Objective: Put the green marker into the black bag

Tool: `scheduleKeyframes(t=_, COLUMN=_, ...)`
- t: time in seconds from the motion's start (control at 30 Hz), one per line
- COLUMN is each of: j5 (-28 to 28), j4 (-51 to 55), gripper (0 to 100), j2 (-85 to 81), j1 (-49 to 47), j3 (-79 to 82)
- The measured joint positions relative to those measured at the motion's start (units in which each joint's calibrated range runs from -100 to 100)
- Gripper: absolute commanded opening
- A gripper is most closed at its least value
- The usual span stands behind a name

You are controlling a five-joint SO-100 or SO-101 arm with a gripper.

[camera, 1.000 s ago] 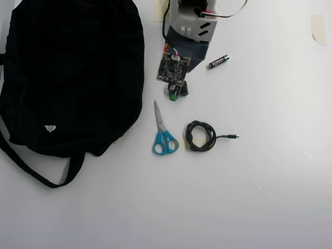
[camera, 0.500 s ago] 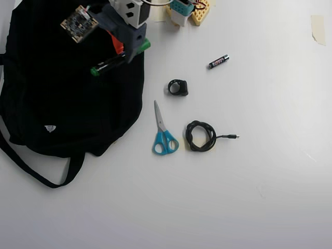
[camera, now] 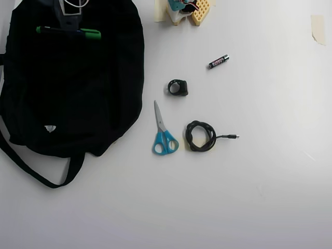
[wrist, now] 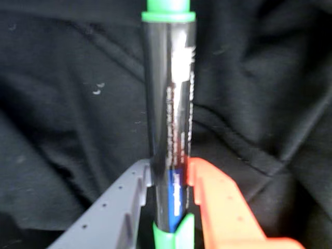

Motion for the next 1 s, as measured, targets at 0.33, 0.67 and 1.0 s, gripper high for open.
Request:
scheduleKeyframes(t=0.33, j5=-1.5, j4=5.1, gripper=24, j2=-4.2, j1=-6.4, j3=0.0)
scheduleKeyframes(t=0.67, j5=-3.8, j4=16.7, gripper=15, j2=-32.1, j1=-46.5, j3=-0.1)
scheduleKeyframes(t=1.0, j5=-3.9, j4=18.0, gripper=2, j2=-34.7, j1=-57.0, j3=-0.1)
